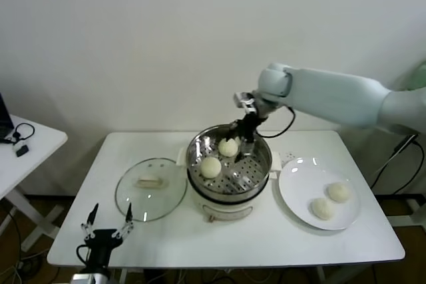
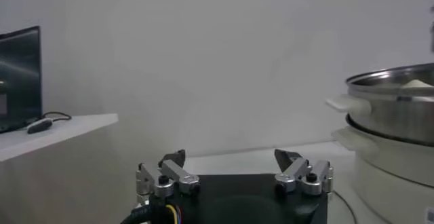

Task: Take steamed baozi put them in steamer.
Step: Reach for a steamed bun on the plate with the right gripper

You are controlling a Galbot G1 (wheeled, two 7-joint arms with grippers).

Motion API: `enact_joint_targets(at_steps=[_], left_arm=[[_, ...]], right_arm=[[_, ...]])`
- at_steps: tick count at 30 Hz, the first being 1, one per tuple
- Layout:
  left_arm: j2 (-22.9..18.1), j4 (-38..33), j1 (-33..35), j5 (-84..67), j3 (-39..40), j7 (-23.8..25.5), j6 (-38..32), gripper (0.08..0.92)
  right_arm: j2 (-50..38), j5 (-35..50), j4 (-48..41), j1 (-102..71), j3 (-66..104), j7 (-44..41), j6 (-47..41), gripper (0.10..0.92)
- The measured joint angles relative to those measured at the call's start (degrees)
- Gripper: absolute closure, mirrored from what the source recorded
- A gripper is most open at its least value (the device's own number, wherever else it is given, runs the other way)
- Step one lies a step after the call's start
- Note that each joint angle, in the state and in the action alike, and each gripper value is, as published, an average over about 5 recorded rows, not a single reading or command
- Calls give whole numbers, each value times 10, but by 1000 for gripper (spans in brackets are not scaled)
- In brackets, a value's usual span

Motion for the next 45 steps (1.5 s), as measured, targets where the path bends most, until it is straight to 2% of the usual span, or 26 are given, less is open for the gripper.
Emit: enact_joint_targets(at_steps=[10, 22, 33, 45], left_arm=[[4, 3, -1, 0, 4, -2, 2, 177], [3, 3, 8, 1, -2, -3, 0, 177], [-5, 3, 6, 11, 2, -3, 4, 177], [-10, 10, 6, 13, -2, -4, 3, 177]], right_arm=[[-151, -88, 61, 21, -5, -34, 27, 203], [-287, -251, 65, -168, 146, -44, 53, 203], [-309, -362, 46, -355, 290, -27, 70, 203], [-281, -425, 0, -439, 361, -17, 81, 203]])
